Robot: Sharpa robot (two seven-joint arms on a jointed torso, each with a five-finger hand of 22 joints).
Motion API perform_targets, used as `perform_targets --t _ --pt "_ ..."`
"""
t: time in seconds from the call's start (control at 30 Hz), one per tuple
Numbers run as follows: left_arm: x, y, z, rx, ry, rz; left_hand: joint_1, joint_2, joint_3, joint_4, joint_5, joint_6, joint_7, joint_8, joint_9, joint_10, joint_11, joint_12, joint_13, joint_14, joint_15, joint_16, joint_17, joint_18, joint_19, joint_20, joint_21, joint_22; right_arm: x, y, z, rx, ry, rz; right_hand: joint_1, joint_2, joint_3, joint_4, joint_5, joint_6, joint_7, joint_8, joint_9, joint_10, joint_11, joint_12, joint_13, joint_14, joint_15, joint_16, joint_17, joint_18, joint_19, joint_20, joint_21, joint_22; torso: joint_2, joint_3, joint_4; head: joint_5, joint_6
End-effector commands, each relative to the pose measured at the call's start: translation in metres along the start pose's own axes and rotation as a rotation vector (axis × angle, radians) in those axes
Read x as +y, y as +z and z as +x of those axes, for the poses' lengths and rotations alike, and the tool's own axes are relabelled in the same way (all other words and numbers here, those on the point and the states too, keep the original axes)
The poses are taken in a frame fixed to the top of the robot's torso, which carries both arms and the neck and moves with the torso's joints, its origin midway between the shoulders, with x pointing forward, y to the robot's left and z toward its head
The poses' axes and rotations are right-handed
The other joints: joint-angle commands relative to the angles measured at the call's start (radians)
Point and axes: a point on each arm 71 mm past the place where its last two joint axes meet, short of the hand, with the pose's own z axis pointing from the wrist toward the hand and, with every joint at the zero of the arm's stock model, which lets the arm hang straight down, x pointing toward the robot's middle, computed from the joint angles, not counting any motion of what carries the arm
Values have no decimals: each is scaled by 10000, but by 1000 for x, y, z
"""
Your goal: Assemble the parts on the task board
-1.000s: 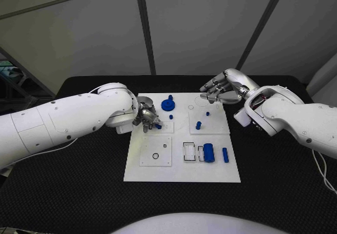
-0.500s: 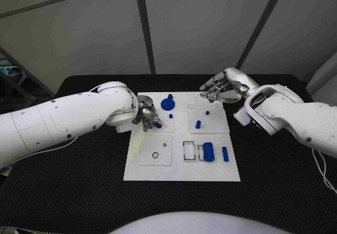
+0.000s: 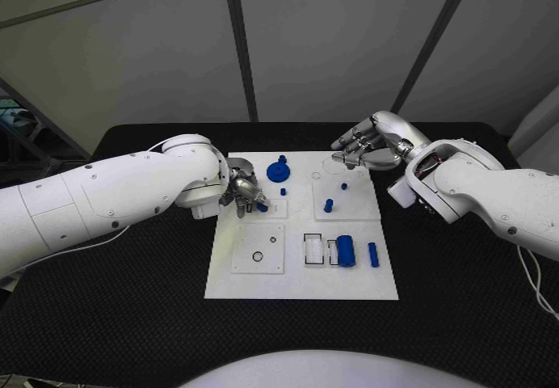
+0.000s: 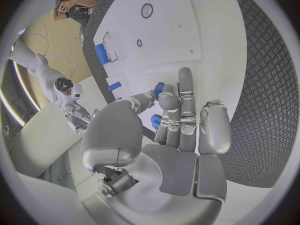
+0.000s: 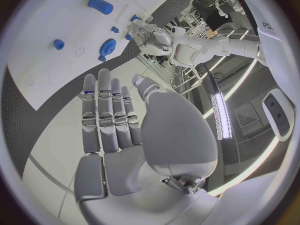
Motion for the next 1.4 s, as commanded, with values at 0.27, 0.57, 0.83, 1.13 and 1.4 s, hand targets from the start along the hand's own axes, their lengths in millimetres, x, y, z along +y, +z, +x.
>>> perform_targets --t 0.27,0.57,0.83,1.13,1.4 --pt "4 1 2 137 216 -440 -235 -87 585 -899 45 251 -86 -12 -98 116 -75 -17 -39 55 -51 -55 37 -625 101 -47 46 51 1 0 0 53 -10 -80 -87 39 -40 21 36 -58 -3 -54 3 -67 -20 48 16 -18 53 -54 -16 120 64 -21 -46 -10 -1 -1 6 2 -18" --pt "4 2 2 139 217 -522 -550 -93 -5 -644 42 422 -123 -58 -265 167 -100 -3 -61 61 -67 -72 69 -638 145 -68 65 118 2 0 0 60 -8 -78 -92 42 -48 34 60 -68 -2 -53 4 -85 -18 52 23 -20 56 -73 -20 121 74 -17 -76 -30 1 5 -5 3 -41" --pt "4 3 2 184 251 -536 -820 -233 -696 -411 41 585 -147 -84 -399 217 -112 36 -51 69 -76 -87 94 -650 180 -73 79 173 1 0 0 63 -9 -65 -96 38 -52 38 64 -72 0 -53 3 -92 -16 53 24 -21 57 -78 -21 122 76 -16 -85 -36 -2 3 8 -25 -59" --pt "3 3 2 167 239 -498 -1232 -129 -1820 144 34 718 -116 -118 -557 243 -89 75 -55 77 -62 -111 125 -655 203 -71 79 218 1 0 0 68 -9 -63 -96 38 -52 38 64 -72 0 -53 3 -92 -16 53 24 -21 57 -78 -21 122 76 -16 -85 -36 -13 3 0 -39 -53" --pt "1 4 2 148 229 -441 -1278 -27 -2263 348 30 755 -117 -127 -620 260 -87 108 -37 82 -62 -122 138 -658 215 -70 81 244 1 1 0 84 -9 -50 -96 38 -52 38 64 -72 0 -53 3 -92 -16 53 24 -21 57 -78 -21 122 76 -16 -85 -36 -3 6 2 -64 -36"
